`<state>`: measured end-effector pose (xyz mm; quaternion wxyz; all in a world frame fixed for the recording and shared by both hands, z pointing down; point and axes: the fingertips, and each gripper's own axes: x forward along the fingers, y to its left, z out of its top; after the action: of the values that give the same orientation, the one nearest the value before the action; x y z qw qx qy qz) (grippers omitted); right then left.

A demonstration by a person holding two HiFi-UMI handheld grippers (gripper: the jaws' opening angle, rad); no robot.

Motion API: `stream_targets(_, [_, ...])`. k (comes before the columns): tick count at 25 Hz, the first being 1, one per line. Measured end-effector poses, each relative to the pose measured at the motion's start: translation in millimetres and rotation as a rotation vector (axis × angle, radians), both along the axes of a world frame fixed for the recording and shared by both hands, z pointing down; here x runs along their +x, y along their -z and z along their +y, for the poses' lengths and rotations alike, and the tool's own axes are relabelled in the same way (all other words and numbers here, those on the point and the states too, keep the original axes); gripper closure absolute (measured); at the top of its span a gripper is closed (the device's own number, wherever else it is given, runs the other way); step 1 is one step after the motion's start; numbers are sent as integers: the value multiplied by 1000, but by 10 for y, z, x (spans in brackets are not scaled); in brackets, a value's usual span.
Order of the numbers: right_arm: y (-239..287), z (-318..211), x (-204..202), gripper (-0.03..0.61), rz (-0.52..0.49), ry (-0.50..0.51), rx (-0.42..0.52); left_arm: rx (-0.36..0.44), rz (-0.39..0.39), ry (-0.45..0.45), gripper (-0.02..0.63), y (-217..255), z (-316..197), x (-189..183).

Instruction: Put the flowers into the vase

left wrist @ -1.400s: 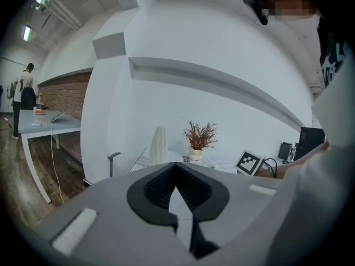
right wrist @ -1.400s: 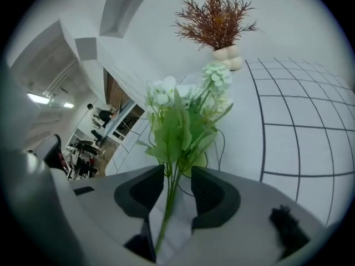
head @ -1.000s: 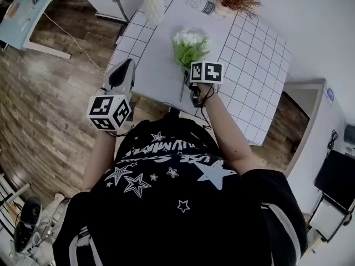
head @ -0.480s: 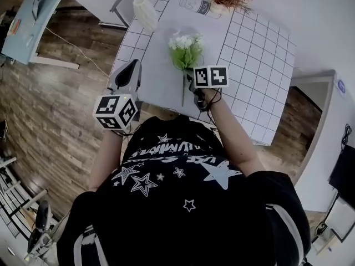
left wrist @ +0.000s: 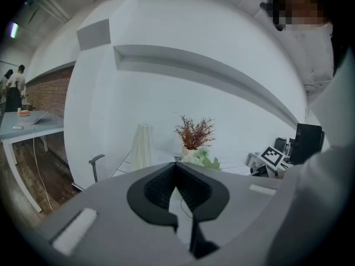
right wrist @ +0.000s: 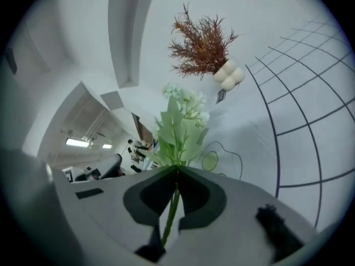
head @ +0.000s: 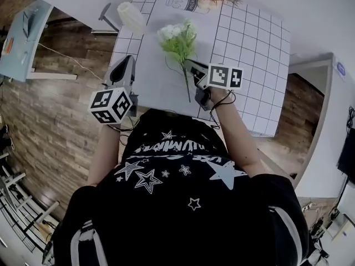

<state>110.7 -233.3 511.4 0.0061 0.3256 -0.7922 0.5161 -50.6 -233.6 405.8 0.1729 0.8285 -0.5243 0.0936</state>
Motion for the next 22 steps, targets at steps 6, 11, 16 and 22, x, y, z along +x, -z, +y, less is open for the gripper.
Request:
stream_targets(6, [-260, 58, 120, 560, 196, -12, -17, -11, -29, -129, 604, -92, -230, 175])
stream_targets(11, [-493, 139, 151, 560, 397, 40, -41, -5, -25, -193, 604, -101, -378, 227])
stream_targets(16, [-614, 203, 97, 546, 535, 126, -68, -17, -2, -214, 604, -168, -466, 125])
stream_targets(22, [-640, 242, -70, 440, 524, 199, -122, -27, 42, -225, 604, -264, -540, -7])
